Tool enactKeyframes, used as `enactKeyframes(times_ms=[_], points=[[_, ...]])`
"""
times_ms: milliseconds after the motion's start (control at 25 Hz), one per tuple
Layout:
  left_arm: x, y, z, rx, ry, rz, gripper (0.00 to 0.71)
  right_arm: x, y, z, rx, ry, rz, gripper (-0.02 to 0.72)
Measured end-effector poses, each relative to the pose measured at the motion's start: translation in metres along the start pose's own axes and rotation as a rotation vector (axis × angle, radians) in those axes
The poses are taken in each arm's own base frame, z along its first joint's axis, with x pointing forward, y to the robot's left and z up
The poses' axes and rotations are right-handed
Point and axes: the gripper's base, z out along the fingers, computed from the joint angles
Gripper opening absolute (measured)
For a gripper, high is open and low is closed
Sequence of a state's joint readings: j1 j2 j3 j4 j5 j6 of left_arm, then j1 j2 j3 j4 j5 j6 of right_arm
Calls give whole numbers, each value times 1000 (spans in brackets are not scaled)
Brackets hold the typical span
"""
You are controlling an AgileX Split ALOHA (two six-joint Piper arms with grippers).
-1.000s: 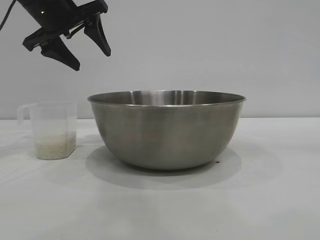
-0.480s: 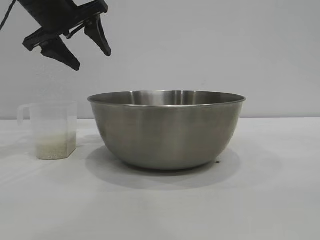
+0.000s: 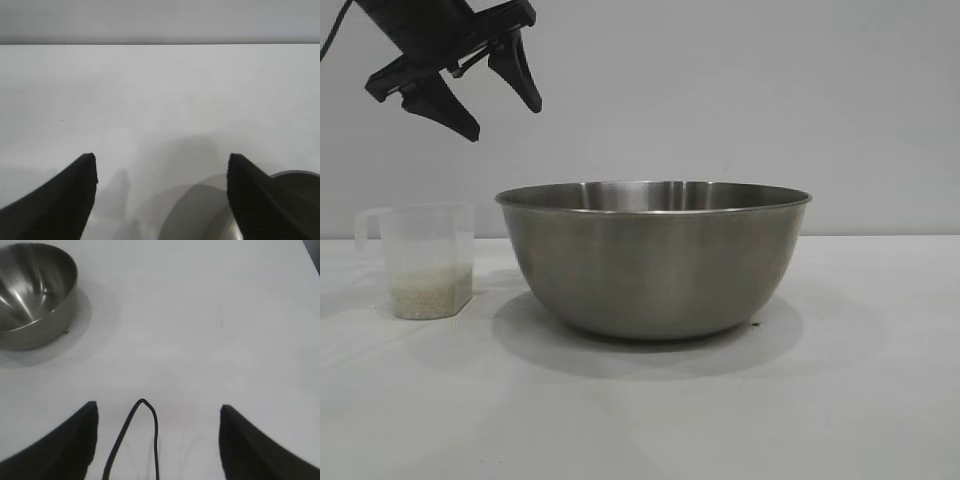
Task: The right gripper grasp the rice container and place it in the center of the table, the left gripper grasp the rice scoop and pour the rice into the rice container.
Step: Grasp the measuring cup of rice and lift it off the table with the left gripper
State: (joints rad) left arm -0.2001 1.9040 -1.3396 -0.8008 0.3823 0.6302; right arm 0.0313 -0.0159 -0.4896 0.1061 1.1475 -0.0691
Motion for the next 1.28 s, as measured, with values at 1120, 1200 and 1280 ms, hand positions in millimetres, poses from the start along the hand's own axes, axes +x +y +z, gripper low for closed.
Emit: enactKeyframes(times_ms=[1120, 1200, 1280], points=[[2, -27, -168, -219, 199, 130, 473, 0, 0, 0, -1, -2, 2, 438], [13, -28, -175, -220, 211, 126, 473, 0, 0, 0, -1, -2, 2, 438], [27, -27, -179, -219, 214, 123, 473, 0, 0, 0, -1, -2, 2, 438]])
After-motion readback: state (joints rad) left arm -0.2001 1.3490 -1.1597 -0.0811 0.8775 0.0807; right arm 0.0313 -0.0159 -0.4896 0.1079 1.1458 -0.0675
